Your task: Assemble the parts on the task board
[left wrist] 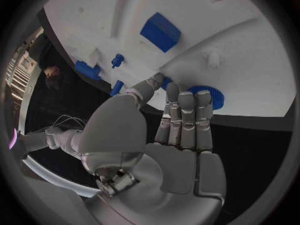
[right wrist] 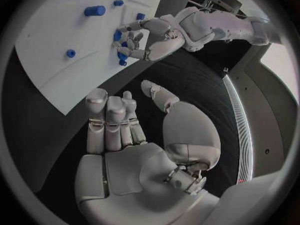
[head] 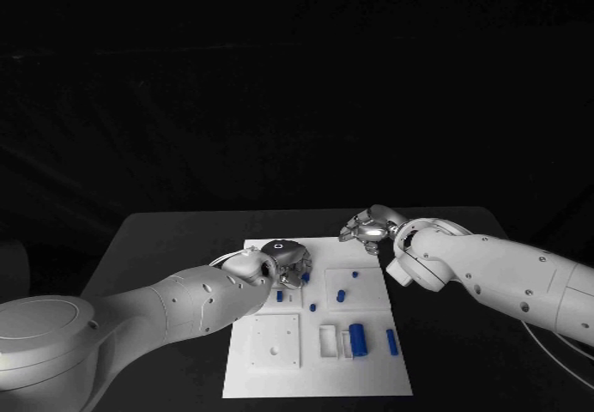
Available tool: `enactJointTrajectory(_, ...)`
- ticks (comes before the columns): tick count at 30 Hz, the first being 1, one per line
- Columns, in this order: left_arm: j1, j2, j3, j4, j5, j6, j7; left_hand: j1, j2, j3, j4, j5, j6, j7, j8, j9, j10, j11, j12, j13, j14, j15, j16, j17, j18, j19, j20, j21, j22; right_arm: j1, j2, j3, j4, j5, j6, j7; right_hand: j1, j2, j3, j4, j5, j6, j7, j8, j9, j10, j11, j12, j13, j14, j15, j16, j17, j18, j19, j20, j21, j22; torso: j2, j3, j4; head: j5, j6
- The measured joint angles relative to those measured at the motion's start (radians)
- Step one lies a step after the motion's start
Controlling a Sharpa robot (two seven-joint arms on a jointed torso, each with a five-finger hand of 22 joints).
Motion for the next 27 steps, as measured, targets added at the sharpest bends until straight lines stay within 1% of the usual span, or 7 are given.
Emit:
enactJointTrajectory(2,0.0,0.002,0.0,-0.003,0.0,0.0,0.001,0.0,0.0,0.0,0.0,0.0,0.0,0.0,0.0,0.001,0.0,0.0,0.0,0.0,0.002,-0.002,0.003,0.0,0.0,0.0,0.0,0.004,0.0,0.0,0.0,0.0,0.0,0.0,0.0,0.0,0.0,0.0,0.0,0.0,0.0,0.002,0.001,0.0,0.0,0.0,0.0,0.0,0.0,0.0,0.0,0.0,0.0,0.0,0.0,0.0,0.0,0.0,0.0,0.0,0.0,0.0,-0.001)
enactJointTrajectory(5,-0.001,0.006,0.001,-0.009,-0.001,0.0,0.002,-0.009,0.012,0.0,0.0,0.0,0.01,-0.004,0.0,0.0,0.005,-0.005,0.005,0.0,0.007,-0.008,0.005,0.001,0.0,0.0,0.0,0.008,0.0,0.0,0.0,0.0,0.0,0.0,0.0,0.0,0.0,0.0,0.0,0.0,0.0,0.002,0.001,0.0,0.0,0.0,0.0,0.0,0.0,0.0,0.0,0.0,0.0,0.0,0.0,0.0,0.0,0.0,0.0,0.0002,0.0,-0.001,-0.002)
enactJointTrajectory(9,-0.001,0.007,0.002,-0.013,-0.002,0.0,0.005,-0.013,0.02,0.0,0.0,0.015,0.02,-0.006,0.0,-0.009,0.023,-0.019,0.019,0.001,0.021,-0.016,0.027,0.008,0.0,0.023,-0.006,0.028,0.0,0.0,0.0,0.0,0.0,0.0,0.0,0.0,0.0,0.0,0.0,0.0,0.0,0.003,0.0,0.0,0.0,0.0,0.0,0.0,-0.001,0.0,0.0,0.0,0.0,0.0,0.0,0.0,0.0,0.0,0.0,0.0006,-0.0004,-0.001,-0.003)
enactJointTrajectory(13,-0.002,0.007,0.002,-0.012,-0.003,0.0,0.006,-0.024,0.031,0.0,0.0,0.079,0.022,-0.007,-0.003,-0.01,0.039,-0.022,0.036,0.008,0.031,-0.014,0.048,0.016,0.0,0.036,-0.011,0.051,0.0,0.0,0.0,0.0,0.0,0.0,0.0,0.0,0.0,0.0,0.0,0.0,0.0,0.003,0.0,0.0,0.001,0.0,0.0,-0.001,-0.001,0.0,0.0,0.0,0.0,0.0,0.0,0.0,0.0,0.0,0.0,0.0012,-0.0006,-0.001,-0.003)
enactJointTrajectory(16,-0.002,0.006,0.002,-0.011,-0.003,-0.002,0.007,-0.024,0.032,-0.001,0.0,0.1,0.028,-0.007,-0.006,-0.013,0.043,-0.026,0.049,0.013,0.037,-0.014,0.063,0.022,0.0,0.045,-0.013,0.069,0.001,0.0,0.0,0.0,0.0,0.0,0.0,0.0,0.0,0.0,0.0,0.0,0.0,0.003,0.0,0.0,0.001,0.0,0.0,-0.001,-0.001,0.0,0.0,0.0,0.0,0.0,0.0,0.0,0.0,0.0,0.0,0.0011,-0.0006,-0.002,-0.004)
enactJointTrajectory(22,-0.005,0.003,0.001,-0.007,-0.003,-0.017,0.011,-0.028,0.038,-0.001,0.0,0.104,0.034,-0.009,-0.008,-0.019,0.063,-0.03,0.072,0.021,0.053,-0.015,0.085,0.027,0.016,0.064,-0.018,0.093,0.001,0.0,0.0,0.0,0.0,0.0,0.0,0.0,0.0,0.0,0.0,0.0,0.0,0.003,0.0,0.0,0.001,0.0,0.0,-0.001,-0.001,0.0,0.0,0.0,0.0,0.0,0.002,-0.002,0.0,0.0,0.0,0.0013,-0.0001,-0.003,-0.004)
enactJointTrajectory(27,-0.009,-0.006,-0.001,0.003,0.002,-0.043,0.017,-0.028,0.038,-0.001,0.0,0.104,0.034,-0.009,-0.007,-0.021,0.065,-0.03,0.073,0.022,0.053,-0.016,0.09,0.028,0.016,0.064,-0.018,0.101,0.001,0.0,-0.001,0.0,0.0,0.0,0.0,0.0,0.0,0.0,0.0,0.0,0.0,0.003,0.0,0.0,0.001,0.0,0.0,-0.001,-0.001,0.0,0.0,0.0,0.001,0.0,0.003,-0.002,0.0,0.001,0.0,0.0012,0.0001,-0.003,-0.003)
